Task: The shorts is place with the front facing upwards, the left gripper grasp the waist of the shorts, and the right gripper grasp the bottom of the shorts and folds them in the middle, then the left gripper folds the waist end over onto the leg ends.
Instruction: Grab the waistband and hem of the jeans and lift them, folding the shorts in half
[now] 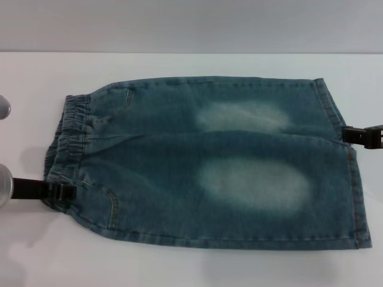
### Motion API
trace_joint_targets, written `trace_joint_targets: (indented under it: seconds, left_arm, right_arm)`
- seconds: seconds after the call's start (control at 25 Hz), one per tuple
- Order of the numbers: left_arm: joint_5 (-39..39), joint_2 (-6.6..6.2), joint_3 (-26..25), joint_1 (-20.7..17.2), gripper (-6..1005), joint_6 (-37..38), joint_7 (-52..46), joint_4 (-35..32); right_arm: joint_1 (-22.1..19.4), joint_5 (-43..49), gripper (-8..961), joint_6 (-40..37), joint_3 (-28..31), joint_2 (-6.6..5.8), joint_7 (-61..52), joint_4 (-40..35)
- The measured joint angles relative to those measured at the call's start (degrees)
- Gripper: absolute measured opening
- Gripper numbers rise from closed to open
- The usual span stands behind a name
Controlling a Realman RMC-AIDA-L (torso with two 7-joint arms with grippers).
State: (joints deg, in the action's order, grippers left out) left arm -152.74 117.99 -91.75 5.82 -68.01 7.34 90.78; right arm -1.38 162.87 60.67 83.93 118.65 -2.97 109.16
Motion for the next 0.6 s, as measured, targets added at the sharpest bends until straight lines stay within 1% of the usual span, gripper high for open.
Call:
trace_joint_targets:
  seconds: [0.04,0.2,0.48,0.6]
  left_arm:
    - [0.2,0.0,0.0,0.2,526,-0.3,-0.1,0.1]
    - [0.4,0.03,0.1,1.3,495,-1.8,-0.4,0.9]
    - [0.5,0.05,0.2,2.0,427,-2.8,-0.6,2.5]
    - [0.3,0.05,0.2,2.4,294,-2.8,-0.6,2.5]
  right_arm:
    - [0.0,0.0,808,0.0,0.0,0.0,0.0,0.0]
    - [-0.2,0.0,808,1.1,0.0,0.02,0.1,0.8]
    - [-0.8,0.0,807,6.3,0.1,-0.12,0.1,2.2]
    - [-1.3,0.2,808,8.4,0.1,-0.12,0.1,2.3]
